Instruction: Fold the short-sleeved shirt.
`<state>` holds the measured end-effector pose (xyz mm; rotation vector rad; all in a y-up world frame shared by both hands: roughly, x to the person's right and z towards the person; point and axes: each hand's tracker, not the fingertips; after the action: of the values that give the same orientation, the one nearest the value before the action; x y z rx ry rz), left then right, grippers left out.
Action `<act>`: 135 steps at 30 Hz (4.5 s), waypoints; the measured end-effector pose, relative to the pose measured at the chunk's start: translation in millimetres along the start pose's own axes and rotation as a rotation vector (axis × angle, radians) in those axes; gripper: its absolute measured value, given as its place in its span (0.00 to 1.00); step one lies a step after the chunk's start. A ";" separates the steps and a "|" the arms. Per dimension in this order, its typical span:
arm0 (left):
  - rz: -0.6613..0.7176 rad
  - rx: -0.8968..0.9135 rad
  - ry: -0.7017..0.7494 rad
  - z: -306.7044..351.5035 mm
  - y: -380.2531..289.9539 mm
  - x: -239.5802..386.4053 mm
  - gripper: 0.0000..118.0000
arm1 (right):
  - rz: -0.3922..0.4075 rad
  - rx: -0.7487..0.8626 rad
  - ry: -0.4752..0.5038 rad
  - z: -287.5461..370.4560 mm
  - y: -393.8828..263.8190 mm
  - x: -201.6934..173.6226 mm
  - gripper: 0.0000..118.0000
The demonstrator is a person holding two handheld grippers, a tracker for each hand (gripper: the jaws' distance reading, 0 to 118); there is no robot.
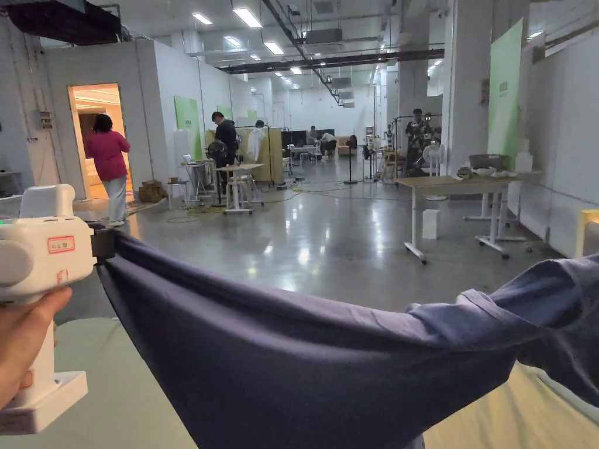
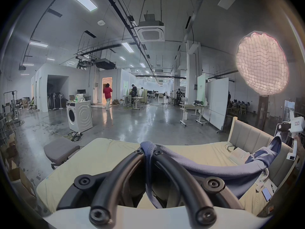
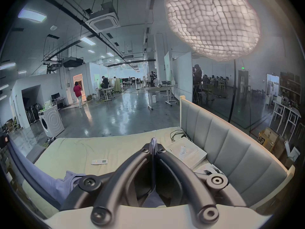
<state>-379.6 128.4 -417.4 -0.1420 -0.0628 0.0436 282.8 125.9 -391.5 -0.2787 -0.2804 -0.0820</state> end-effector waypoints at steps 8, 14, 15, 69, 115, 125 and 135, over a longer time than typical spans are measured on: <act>0.058 -0.005 0.059 -60.5 -0.5 -11.9 0.05 | 0.112 0.048 -0.058 -55.3 -3.1 -21.0 0.01; 0.038 -0.020 0.070 -90.1 -8.4 -3.2 0.05 | 0.117 0.033 -0.067 -88.2 -11.6 -36.0 0.01; 0.056 -0.030 0.068 -95.0 -12.6 -1.9 0.05 | 0.118 0.023 -0.061 -93.1 -14.0 -37.8 0.01; 0.077 -0.084 -0.085 248.0 -261.5 56.9 0.79 | -0.146 -0.045 0.159 209.4 -330.1 38.4 0.95; -0.002 -0.317 -0.250 109.9 -273.4 110.7 0.40 | -0.034 -0.115 0.201 217.0 -345.2 -8.1 0.00; -0.007 -0.758 -0.301 -166.5 -349.0 141.8 0.96 | -0.122 -0.311 0.107 182.3 -385.6 14.2 0.00; -0.086 -0.935 -0.194 -268.1 -432.7 151.5 0.79 | -0.159 -0.403 -0.013 177.5 -403.5 37.3 0.00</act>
<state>-194.1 -329.8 -611.5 -1.0697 -0.2817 -0.0622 224.4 -212.1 -112.2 -0.6574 -0.2975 -0.2950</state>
